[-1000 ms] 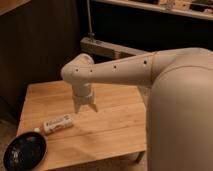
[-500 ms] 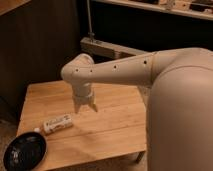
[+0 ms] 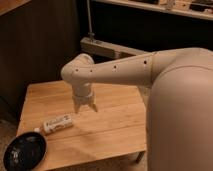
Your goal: Place the bottle in the ceramic bowl
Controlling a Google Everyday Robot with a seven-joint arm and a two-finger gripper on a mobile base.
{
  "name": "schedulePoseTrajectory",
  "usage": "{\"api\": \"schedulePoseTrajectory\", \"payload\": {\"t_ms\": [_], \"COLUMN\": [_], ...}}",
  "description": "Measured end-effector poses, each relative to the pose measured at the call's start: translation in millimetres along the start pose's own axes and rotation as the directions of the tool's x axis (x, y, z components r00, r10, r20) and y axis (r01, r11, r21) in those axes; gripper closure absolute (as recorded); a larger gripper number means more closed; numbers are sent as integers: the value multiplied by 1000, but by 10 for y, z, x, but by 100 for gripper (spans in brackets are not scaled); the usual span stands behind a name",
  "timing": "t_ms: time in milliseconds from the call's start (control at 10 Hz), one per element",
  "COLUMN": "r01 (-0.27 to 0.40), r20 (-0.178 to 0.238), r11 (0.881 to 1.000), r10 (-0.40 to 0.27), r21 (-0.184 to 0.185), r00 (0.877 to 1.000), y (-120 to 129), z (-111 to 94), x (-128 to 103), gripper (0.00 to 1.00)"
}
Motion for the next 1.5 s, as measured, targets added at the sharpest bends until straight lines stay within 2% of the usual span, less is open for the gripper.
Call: {"api": "schedulePoseTrajectory", "payload": {"t_ms": [900, 1000, 1100, 1200, 1300, 1400, 1500], "r01": [14, 78, 155, 274, 410, 484, 572], "r20": [-1, -5, -7, -2, 8, 20, 36], "r11": [1000, 997, 988, 961, 911, 874, 818], "r10": [-14, -78, -155, -274, -410, -483, -571], "r21": [-2, -7, -16, -31, -48, -53, -56], "r00": [1000, 997, 988, 962, 912, 875, 820], "y": [6, 15, 17, -5, -15, -24, -55], "z": [-3, -17, -43, -94, -145, -185, -227], "x": [-5, 5, 22, 30, 43, 47, 50], "gripper": [35, 35, 35, 35, 35, 35, 35]}}
